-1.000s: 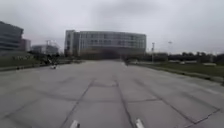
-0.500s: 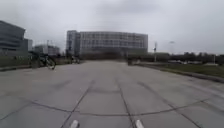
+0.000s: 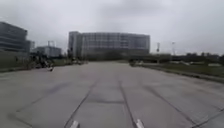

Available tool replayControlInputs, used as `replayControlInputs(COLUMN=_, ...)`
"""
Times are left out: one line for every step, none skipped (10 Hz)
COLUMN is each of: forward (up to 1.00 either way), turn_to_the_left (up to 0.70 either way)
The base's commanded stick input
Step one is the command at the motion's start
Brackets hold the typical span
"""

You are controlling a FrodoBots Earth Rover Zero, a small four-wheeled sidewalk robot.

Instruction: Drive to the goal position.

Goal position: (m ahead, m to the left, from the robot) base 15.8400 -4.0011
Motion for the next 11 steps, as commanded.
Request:
replayControlInputs(forward=1.0, turn_to_the_left=0.0)
replayControlInputs(forward=1.0, turn_to_the_left=0.0)
replayControlInputs(forward=1.0, turn_to_the_left=0.0)
replayControlInputs(forward=1.0, turn_to_the_left=0.0)
replayControlInputs(forward=1.0, turn_to_the_left=0.0)
replayControlInputs(forward=1.0, turn_to_the_left=0.0)
replayControlInputs(forward=1.0, turn_to_the_left=0.0)
replayControlInputs(forward=1.0, turn_to_the_left=0.0)
replayControlInputs(forward=1.0, turn_to_the_left=0.0)
replayControlInputs(forward=1.0, turn_to_the_left=0.0)
replayControlInputs(forward=1.0, turn_to_the_left=0.0)
